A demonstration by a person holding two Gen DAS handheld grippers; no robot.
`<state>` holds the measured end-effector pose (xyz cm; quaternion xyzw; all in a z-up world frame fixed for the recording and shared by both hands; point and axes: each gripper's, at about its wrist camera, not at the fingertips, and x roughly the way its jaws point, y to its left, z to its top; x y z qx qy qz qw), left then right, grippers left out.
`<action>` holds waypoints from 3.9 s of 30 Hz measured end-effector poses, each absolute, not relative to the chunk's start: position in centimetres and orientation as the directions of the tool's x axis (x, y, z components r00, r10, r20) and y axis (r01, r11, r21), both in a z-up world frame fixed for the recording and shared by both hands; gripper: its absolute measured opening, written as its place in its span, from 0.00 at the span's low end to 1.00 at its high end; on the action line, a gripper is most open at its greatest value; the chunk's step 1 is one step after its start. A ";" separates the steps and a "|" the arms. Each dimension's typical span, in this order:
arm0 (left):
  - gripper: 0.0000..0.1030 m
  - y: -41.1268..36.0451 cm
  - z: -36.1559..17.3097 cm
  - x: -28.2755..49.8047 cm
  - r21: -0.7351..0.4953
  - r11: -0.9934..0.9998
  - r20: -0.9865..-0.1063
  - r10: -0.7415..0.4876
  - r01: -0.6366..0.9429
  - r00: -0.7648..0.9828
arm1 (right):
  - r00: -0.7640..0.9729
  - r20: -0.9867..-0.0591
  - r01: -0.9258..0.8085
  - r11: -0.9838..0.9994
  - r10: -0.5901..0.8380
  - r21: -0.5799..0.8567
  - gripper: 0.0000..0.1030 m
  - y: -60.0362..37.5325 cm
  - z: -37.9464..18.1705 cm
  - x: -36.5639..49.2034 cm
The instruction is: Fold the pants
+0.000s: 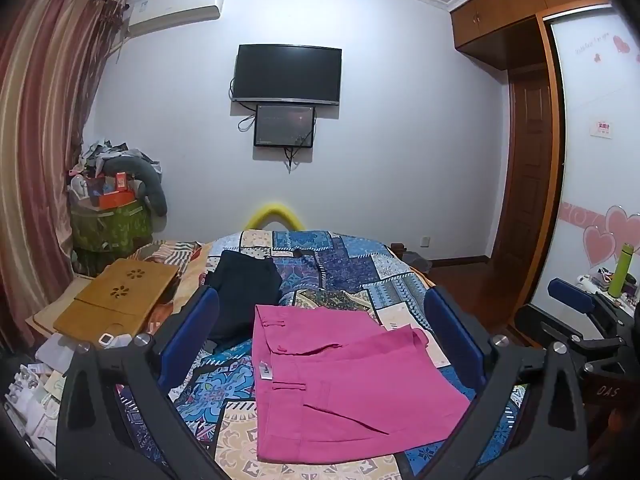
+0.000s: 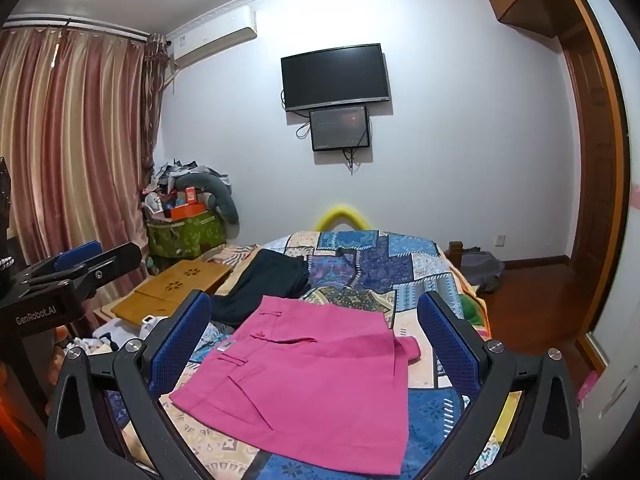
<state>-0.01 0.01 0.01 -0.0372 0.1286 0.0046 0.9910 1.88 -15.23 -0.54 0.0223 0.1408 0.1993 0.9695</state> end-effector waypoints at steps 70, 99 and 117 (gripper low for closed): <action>1.00 -0.8 -0.2 0.1 -0.025 0.999 -0.250 0.019 -0.026 0.968 | 0.884 -0.258 -0.377 0.920 0.391 0.104 0.99 -15.1 -0.8 1.8; 1.00 5.8 -10.4 19.0 -0.030 0.997 -0.655 0.038 -0.076 0.755 | 0.761 -0.574 -0.313 0.946 0.302 0.083 0.99 -17.1 -10.7 15.3; 0.57 8.9 -20.5 28.9 -0.055 0.998 -0.907 -0.062 0.030 0.417 | 0.560 -0.748 -0.406 0.905 0.355 0.126 0.68 -17.8 -16.7 25.9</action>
